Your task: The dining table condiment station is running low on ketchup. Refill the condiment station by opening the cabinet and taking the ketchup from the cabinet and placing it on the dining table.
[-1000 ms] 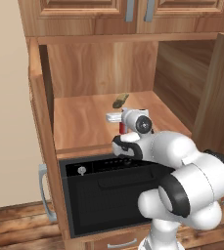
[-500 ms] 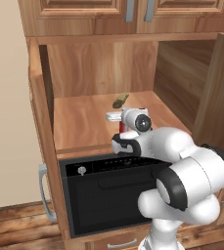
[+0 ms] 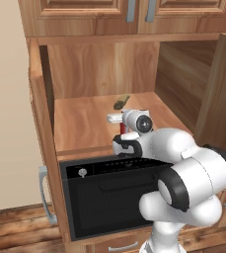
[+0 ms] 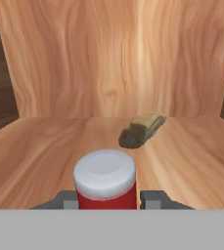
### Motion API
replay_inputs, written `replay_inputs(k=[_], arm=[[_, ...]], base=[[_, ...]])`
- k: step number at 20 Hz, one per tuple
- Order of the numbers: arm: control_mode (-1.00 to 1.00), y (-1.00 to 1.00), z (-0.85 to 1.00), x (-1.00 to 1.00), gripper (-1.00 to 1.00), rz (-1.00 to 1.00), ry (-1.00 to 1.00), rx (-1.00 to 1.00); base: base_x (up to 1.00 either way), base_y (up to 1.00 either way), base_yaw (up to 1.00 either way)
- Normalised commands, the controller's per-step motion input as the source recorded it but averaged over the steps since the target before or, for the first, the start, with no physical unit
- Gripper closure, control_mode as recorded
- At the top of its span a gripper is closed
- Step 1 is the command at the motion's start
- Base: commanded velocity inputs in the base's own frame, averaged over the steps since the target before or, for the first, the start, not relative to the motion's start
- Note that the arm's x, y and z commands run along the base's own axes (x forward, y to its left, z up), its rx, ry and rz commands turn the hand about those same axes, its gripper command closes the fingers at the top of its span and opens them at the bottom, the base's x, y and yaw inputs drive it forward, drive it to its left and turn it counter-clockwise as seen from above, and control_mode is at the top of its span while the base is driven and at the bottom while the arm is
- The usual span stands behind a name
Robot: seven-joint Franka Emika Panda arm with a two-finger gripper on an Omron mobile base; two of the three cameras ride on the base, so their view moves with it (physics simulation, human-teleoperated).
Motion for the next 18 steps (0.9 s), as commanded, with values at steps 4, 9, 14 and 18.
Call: replay_inputs(k=[4, 9, 14, 18], arm=[[-1.0, 0.0, -0.06, 0.0, 1.0, 0.0, 0.0, 0.0], [-1.0, 0.0, 0.0, 0.02, 1.0, 0.0, 0.04, 0.0], [-1.0, 0.0, 0.0, 0.0, 1.0, 0.0, 0.0, 0.0], [-1.0, 0.0, 0.0, -0.02, 1.0, 0.0, 0.0, 0.0]], base=[[0.0, 0.0, 0.0], [0.0, 0.0, 0.0], [0.0, 0.0, 0.0], [0.0, 0.0, 0.0]])
